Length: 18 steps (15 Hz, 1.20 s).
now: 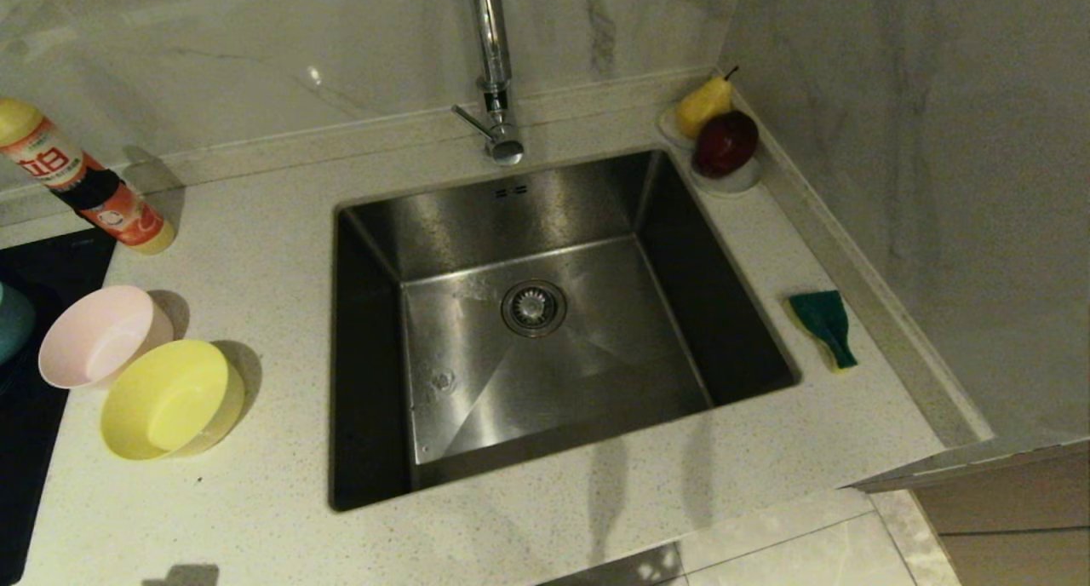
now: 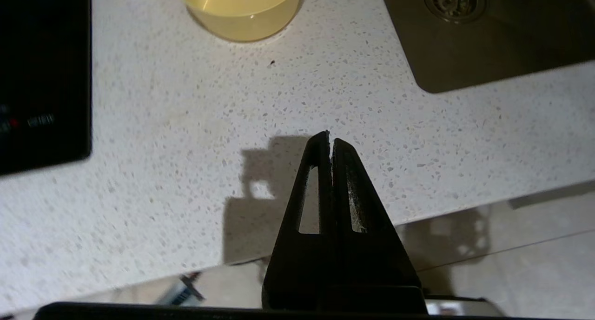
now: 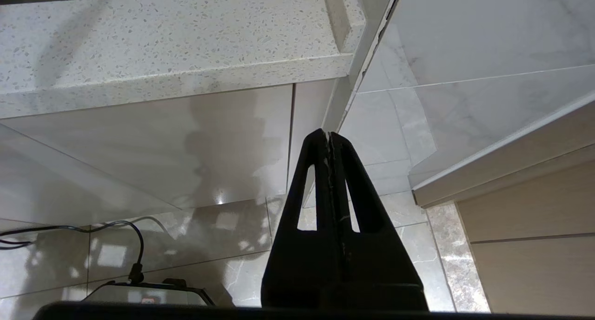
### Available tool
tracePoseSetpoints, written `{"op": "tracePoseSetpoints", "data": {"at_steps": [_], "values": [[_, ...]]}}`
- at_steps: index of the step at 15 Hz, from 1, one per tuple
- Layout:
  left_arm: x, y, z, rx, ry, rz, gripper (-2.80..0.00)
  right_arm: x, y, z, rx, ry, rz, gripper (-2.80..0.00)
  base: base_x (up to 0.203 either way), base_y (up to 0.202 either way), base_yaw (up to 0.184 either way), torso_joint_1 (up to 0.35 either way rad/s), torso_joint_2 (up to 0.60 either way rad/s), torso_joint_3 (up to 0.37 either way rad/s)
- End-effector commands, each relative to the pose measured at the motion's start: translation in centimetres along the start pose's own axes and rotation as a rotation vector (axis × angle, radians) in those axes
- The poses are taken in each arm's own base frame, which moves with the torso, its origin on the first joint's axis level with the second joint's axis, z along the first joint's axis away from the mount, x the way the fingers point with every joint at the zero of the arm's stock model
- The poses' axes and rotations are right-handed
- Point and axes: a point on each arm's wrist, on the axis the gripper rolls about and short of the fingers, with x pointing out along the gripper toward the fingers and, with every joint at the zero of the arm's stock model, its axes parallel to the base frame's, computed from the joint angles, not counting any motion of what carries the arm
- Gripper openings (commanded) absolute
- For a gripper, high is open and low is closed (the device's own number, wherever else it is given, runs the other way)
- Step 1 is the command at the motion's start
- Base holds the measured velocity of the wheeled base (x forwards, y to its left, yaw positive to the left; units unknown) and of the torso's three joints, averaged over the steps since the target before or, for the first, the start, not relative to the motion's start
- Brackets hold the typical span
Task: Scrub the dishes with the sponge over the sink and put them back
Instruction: Place the bowl on the bowl
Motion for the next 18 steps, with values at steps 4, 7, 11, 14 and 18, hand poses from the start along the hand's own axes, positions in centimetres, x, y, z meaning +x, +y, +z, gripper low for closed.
{"op": "tracePoseSetpoints", "data": {"at_steps": [4,7,11,14,18], "values": [[-0.02,-0.02,-0.11,0.023,-0.001,-0.008,-2.80,0.01,0.00,0.00,-0.001,0.001,0.001,-2.80,0.000,0.000,0.000,0.000,0.00,0.000],[-0.02,0.00,-0.07,-0.031,-0.005,0.000,-2.80,0.01,0.00,0.00,-0.001,0.001,0.000,-2.80,0.000,0.000,0.000,0.000,0.00,0.000],[-0.02,0.00,-0.07,-0.039,-0.005,0.000,-2.80,0.01,0.00,0.00,-0.001,0.001,0.000,-2.80,0.000,0.000,0.000,0.000,0.00,0.000],[-0.03,0.00,-0.02,-0.047,-0.006,-0.002,-2.80,0.01,0.00,0.00,-0.001,0.001,0.001,-2.80,0.000,0.000,0.000,0.000,0.00,0.000],[-0.02,0.00,-0.07,-0.050,-0.005,0.000,-2.80,0.01,0.00,0.00,-0.001,0.001,0.001,-2.80,0.000,0.000,0.000,0.000,0.00,0.000]]}}
